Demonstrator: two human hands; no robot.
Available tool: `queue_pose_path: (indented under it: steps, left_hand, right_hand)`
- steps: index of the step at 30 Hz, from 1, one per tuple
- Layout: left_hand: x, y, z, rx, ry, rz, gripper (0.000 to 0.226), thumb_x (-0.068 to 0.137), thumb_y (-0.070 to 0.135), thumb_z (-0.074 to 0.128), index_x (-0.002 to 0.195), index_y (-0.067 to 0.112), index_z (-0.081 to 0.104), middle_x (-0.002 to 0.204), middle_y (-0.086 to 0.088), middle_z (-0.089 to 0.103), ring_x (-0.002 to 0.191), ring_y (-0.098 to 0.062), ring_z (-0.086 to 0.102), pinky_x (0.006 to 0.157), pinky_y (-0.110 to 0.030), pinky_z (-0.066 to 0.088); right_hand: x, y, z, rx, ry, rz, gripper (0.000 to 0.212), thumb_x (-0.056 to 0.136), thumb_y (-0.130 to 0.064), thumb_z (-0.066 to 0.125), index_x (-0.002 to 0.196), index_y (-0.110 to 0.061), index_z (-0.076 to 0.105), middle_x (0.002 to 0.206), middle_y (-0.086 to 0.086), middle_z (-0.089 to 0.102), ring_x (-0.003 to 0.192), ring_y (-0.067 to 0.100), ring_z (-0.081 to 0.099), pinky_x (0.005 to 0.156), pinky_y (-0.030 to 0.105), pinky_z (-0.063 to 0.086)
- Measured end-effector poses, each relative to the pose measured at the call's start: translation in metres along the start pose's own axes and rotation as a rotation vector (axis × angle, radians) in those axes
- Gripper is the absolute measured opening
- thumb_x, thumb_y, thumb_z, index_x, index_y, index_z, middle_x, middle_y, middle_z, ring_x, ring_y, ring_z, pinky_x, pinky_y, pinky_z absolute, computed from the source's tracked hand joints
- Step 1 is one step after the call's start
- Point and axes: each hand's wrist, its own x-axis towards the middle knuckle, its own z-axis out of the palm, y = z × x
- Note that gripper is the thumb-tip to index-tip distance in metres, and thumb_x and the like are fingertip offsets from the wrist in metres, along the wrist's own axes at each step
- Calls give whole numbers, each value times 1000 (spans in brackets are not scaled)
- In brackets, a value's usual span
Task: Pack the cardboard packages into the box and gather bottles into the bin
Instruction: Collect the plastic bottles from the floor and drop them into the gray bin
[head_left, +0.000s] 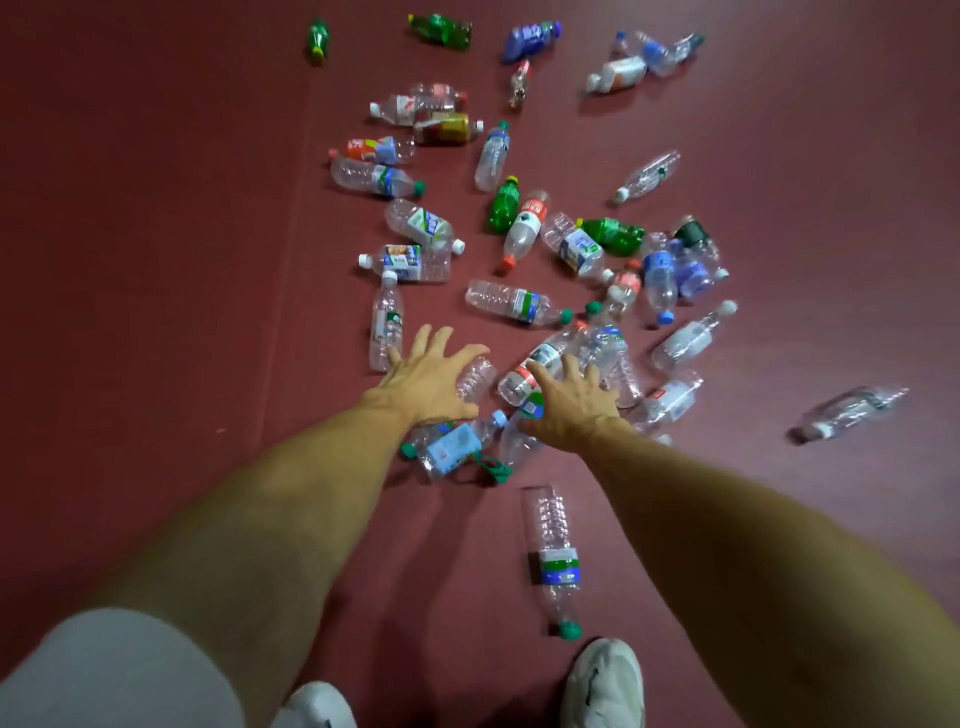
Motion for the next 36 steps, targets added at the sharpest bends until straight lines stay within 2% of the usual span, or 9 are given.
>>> queue_pose_path:
  steps: [7,11,15,19,21,25,31,34,36]
  left_hand:
    - [54,-29,125,12,-80,-20,96,78,51,73,154,46,15,166,-7,-9,152,-30,-13,117,-65,8]
    - [71,-35,162,52,-106,2,101,77,52,75,156,43,12,164,-5,-19,151,-29,-20,117,-65,5]
    - [83,-40,184,93,-102,-21,106,75,56,76,156,43,9,160,-5,-31,149,-32,-23,116,-64,8]
    - [84,-45,202,110,-99,-33,103,78,56,75,156,42,10,159,-8,-34,148,-33,-26,118,-60,10]
    - [83,-48,206,118,-80,-24,97,81,50,74,156,42,13,159,-8,-34,148,-33,-27,119,-58,9]
    - [80,-49,205,95,-60,-22,82,87,37,68,155,44,21,161,-4,-31,149,-29,-25,120,-55,9]
    - [73,-46,204,16,-30,-27,73,87,36,68,150,45,33,163,-1,-25,151,-25,-20,120,-53,11]
    - [65,-46,207,-5,-7,-43,67,84,41,70,145,44,42,164,-1,-21,151,-26,-17,119,-52,15]
    - [58,-45,212,-8,11,-59,63,83,43,71,140,44,45,165,-1,-18,151,-27,-14,117,-53,20]
  right_hand:
    - [59,8,121,54,70,-20,75,88,-60,57,151,-38,23,164,9,-11,149,43,-12,106,68,31]
    - [75,14,162,73,82,-42,86,85,-69,58,154,-39,18,164,7,-19,148,42,-20,106,72,26]
    - [87,21,184,47,100,-56,84,86,-70,55,154,-40,16,163,5,-25,147,39,-26,107,72,24]
    - [91,25,186,55,144,-100,79,89,-61,59,154,-37,21,164,8,-21,147,41,-24,117,57,24]
    - [87,27,186,69,161,-110,74,92,-56,59,153,-36,23,165,7,-19,148,42,-23,115,53,28]
    - [80,32,188,105,166,-108,69,93,-51,59,151,-32,28,165,9,-17,147,45,-21,112,55,35]
    - [74,32,190,175,212,-10,63,88,-58,62,136,-23,41,163,13,-5,149,43,-11,106,61,39]
    - [75,32,191,192,233,40,66,86,-60,65,132,-20,40,163,15,-11,149,43,-9,105,63,40]
    - [75,32,193,179,210,38,72,86,-55,67,141,-23,34,162,15,-17,149,44,-13,107,63,38]
